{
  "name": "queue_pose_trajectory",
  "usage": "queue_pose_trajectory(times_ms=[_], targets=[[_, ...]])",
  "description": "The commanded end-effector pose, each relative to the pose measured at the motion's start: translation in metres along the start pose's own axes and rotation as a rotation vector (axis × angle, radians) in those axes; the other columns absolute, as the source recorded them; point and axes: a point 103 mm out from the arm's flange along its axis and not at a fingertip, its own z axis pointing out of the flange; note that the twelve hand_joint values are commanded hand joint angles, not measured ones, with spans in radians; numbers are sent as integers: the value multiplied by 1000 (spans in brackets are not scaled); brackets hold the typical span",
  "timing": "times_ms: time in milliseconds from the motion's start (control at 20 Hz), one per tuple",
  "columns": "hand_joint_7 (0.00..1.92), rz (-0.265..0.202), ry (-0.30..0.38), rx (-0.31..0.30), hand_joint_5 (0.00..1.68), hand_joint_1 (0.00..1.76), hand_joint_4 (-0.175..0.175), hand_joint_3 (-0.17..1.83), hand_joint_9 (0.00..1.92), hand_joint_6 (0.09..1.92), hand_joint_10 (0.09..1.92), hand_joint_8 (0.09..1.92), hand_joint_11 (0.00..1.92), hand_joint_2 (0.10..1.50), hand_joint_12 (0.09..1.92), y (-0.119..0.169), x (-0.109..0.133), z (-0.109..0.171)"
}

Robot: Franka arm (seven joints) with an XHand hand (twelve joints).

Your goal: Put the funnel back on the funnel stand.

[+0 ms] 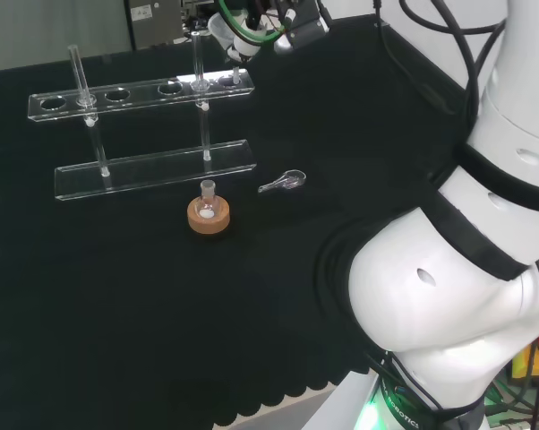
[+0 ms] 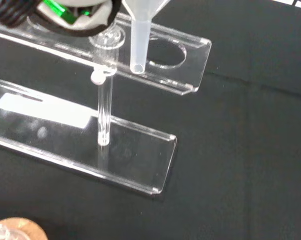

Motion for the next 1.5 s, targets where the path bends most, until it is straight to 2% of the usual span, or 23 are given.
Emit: queue_pose_trajectory(times_ms=[50, 250, 550, 1050, 1500], targets=[[360, -2, 45, 5, 518, 869, -69, 590, 773, 118, 619, 724, 392, 680, 1308, 44, -26, 0], [362, -6, 40, 22, 519, 869, -70, 591, 774, 120, 618, 723, 395, 680, 1307, 66, -28, 5], [364, -12, 37, 34, 518, 870, -71, 593, 776, 123, 616, 723, 396, 679, 1305, 83, -29, 14], [365, -10, 43, 64, 517, 870, -72, 596, 780, 128, 615, 722, 399, 678, 1304, 86, -34, 29], [365, -33, 49, 81, 521, 871, -72, 598, 782, 134, 614, 722, 400, 678, 1303, 92, -24, 41]])
